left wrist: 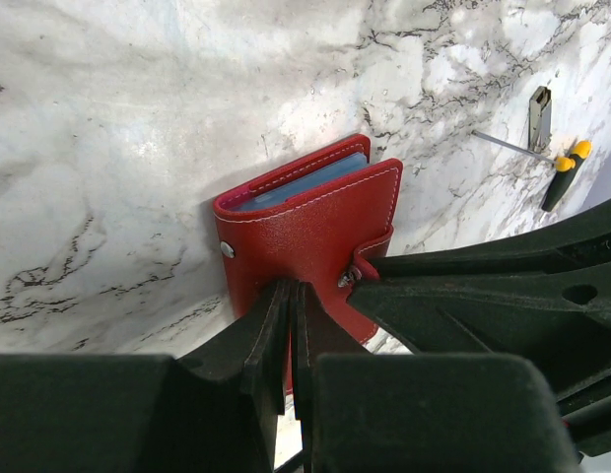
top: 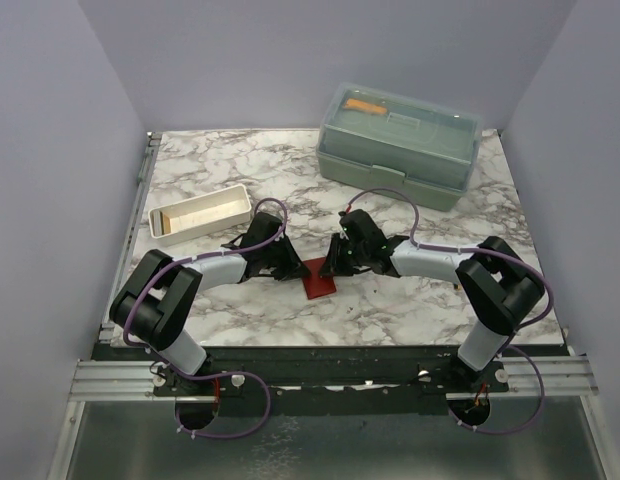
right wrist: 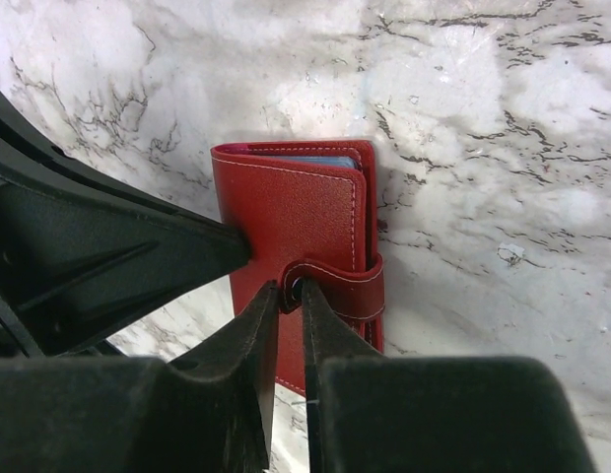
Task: Put the credit cards into the card holder
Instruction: Close the card holder at the center of the board.
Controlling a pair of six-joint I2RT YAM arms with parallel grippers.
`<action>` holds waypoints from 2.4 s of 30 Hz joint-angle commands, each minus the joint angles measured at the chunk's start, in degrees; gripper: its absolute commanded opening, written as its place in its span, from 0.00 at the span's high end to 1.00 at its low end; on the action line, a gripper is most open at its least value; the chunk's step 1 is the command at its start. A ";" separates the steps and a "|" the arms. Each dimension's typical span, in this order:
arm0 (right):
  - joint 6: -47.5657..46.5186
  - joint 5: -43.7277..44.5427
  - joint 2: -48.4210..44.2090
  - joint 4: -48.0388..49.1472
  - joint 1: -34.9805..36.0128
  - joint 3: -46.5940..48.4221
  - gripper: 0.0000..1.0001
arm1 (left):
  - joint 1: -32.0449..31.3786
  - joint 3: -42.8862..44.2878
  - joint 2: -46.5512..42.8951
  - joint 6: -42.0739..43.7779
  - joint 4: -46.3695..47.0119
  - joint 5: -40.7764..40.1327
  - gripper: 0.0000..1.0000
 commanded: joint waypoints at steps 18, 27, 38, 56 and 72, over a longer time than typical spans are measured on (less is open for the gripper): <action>1.14 -4.68 -2.51 0.58 -0.81 -2.20 0.80 | -0.44 -1.41 0.29 1.02 -0.99 -0.03 0.90; 0.97 -3.77 -1.77 -0.60 -1.89 -1.36 0.76 | -0.39 -1.34 0.37 1.13 -0.82 0.32 0.90; -2.63 -2.58 -0.47 -4.35 -1.98 3.17 0.73 | -0.46 -1.48 0.23 1.31 -0.72 0.64 0.91; -6.49 1.84 3.00 -9.67 -1.27 6.44 0.71 | -0.46 -0.92 0.48 1.46 -0.55 1.27 0.93; -7.28 13.33 8.31 -20.68 2.94 14.30 0.65 | -0.46 -0.81 1.02 1.91 -0.46 1.39 0.93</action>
